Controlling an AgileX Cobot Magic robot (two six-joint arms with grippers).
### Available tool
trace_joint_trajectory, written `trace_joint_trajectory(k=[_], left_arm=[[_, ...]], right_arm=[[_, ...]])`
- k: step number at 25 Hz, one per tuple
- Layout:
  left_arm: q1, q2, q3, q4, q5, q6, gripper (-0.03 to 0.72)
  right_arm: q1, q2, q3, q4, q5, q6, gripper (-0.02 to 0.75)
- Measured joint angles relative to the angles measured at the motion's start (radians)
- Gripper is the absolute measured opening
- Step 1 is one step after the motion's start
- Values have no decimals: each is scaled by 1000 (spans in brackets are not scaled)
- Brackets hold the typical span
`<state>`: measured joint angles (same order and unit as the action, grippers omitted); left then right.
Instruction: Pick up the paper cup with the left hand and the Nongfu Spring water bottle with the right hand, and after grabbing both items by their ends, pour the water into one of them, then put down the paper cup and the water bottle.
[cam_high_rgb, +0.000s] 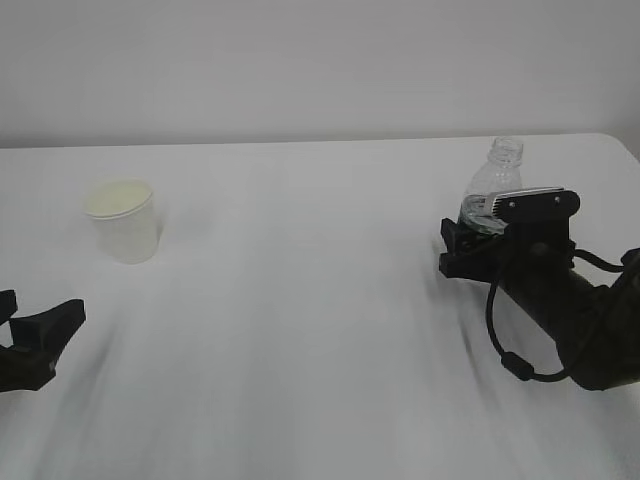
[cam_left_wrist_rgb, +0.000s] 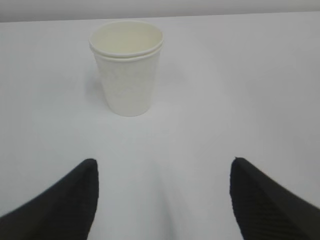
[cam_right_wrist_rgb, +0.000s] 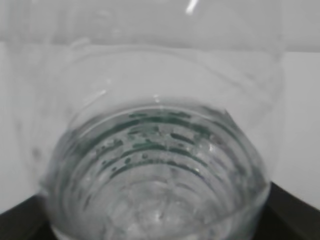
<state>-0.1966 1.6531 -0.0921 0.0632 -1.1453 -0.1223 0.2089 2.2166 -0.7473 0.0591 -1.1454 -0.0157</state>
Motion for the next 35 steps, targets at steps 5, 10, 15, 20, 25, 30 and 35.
trace_joint_trajectory(k=[5, 10, 15, 20, 25, 30, 35], left_arm=[[0, 0, 0, 0, 0, 0, 587], [0, 0, 0, 0, 0, 0, 587], [0, 0, 0, 0, 0, 0, 587], [0, 0, 0, 2, 0, 0, 587], [0, 0, 0, 2, 0, 0, 587], [0, 0, 0, 2, 0, 0, 587], [0, 0, 0, 2, 0, 0, 587]], right_arm=[[0, 0, -2, 0, 0, 0, 554], [0, 0, -2, 0, 0, 0, 476], [0, 0, -5, -3, 2, 0, 463], [0, 0, -2, -34, 2, -2, 463], [0, -25, 29, -59, 5, -16, 461], [0, -95, 80, -66, 23, -44, 460], [0, -168, 114, -82, 23, -50, 459]])
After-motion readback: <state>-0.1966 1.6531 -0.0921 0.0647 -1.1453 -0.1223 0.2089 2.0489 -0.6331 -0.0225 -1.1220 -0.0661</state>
